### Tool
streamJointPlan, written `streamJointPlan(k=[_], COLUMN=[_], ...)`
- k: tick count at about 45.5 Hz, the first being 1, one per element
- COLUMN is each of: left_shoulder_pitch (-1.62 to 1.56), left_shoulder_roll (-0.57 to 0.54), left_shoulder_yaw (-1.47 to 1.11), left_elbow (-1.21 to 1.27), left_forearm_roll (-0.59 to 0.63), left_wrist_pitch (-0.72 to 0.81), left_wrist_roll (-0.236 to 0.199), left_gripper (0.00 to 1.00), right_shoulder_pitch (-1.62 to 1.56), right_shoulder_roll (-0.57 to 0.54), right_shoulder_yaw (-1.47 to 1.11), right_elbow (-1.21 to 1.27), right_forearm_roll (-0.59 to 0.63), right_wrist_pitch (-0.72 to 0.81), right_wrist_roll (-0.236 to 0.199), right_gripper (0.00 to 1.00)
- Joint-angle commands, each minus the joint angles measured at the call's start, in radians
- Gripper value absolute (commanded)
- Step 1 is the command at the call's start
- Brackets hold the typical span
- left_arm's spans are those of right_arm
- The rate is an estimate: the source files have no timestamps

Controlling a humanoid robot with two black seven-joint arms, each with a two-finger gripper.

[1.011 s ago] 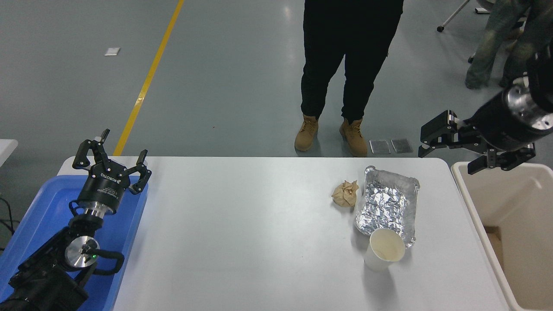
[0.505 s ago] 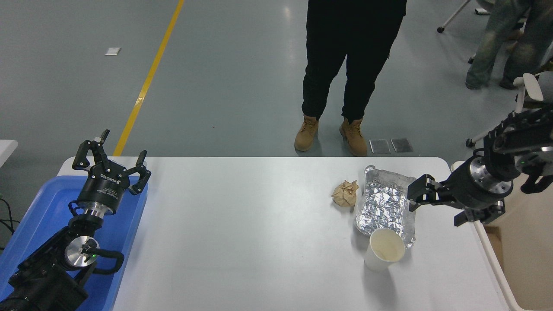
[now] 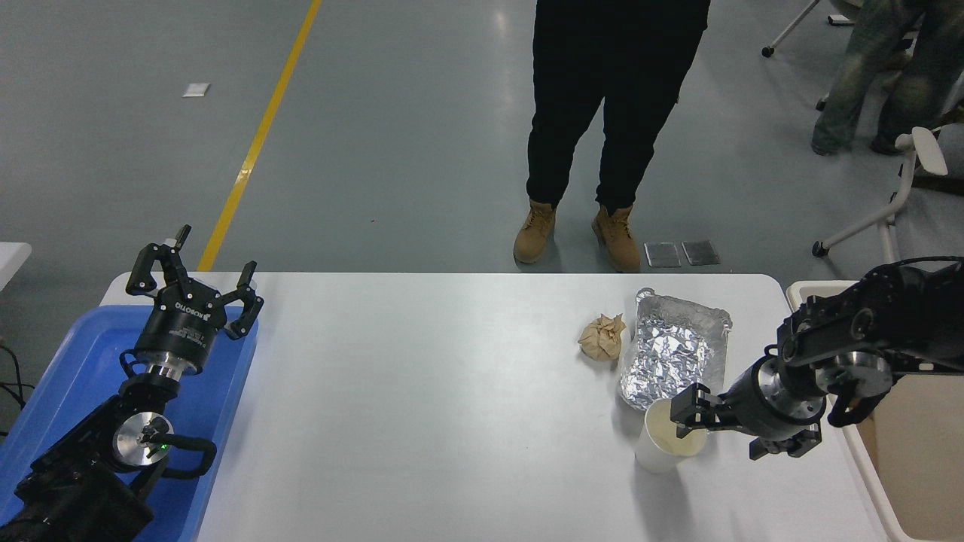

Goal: Pick up paper cup place in dustbin

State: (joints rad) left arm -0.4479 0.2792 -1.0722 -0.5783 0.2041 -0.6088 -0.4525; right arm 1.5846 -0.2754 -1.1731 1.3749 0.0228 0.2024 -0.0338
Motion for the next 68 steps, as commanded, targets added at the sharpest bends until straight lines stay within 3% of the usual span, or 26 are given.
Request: streamJointPlan(k=[1, 6, 11, 15, 16, 30, 40, 55, 68], left_shoulder_pitch=[0.0, 0.0, 0.0, 0.0, 0.0, 0.0, 0.0, 0.0, 0.0], left_shoulder_roll=[0.0, 0.0, 0.0, 0.0, 0.0, 0.0, 0.0, 0.0, 0.0], left_shoulder_yaw=[0.0, 0.0, 0.0, 0.0, 0.0, 0.0, 0.0, 0.0, 0.0], left_elbow=[0.0, 0.0, 0.0, 0.0, 0.0, 0.0, 0.0, 0.0, 0.0], left_forearm_roll=[0.0, 0.0, 0.0, 0.0, 0.0, 0.0, 0.0, 0.0, 0.0], left_wrist_pitch=[0.0, 0.0, 0.0, 0.0, 0.0, 0.0, 0.001, 0.0, 0.001], left_wrist_roll=[0.0, 0.0, 0.0, 0.0, 0.0, 0.0, 0.0, 0.0, 0.0], left_gripper=[0.98, 0.98, 0.98, 0.98, 0.98, 0.98, 0.98, 0.98, 0.98], right_shoulder_pitch=[-0.087, -0.123, -0.146, -0.149, -0.149, -0.092, 0.08, 0.385, 0.595], right_shoulder_roll=[0.022, 0.022, 0.028, 0.025, 0.024, -0.033, -0.163, -0.315, -0.364], right_shoulder_yaw=[0.007, 0.018, 0.024, 0.026, 0.027, 0.018, 0.013, 0.01, 0.016], right_elbow=[-0.066, -0.085, -0.085, -0.082, -0.08, -0.065, 0.019, 0.138, 0.165], right_forearm_roll=[0.003, 0.003, 0.0, 0.002, 0.002, -0.007, -0.107, -0.187, -0.188], right_wrist_pitch=[-0.063, -0.093, -0.103, -0.103, -0.103, -0.103, -0.068, 0.13, 0.265], right_wrist_roll=[0.0, 0.0, 0.0, 0.002, 0.002, 0.008, 0.008, 0.008, 0.008], right_gripper=[0.97, 0.84, 0.43, 0.02, 0.0, 0.0, 0.0, 0.0, 0.0])
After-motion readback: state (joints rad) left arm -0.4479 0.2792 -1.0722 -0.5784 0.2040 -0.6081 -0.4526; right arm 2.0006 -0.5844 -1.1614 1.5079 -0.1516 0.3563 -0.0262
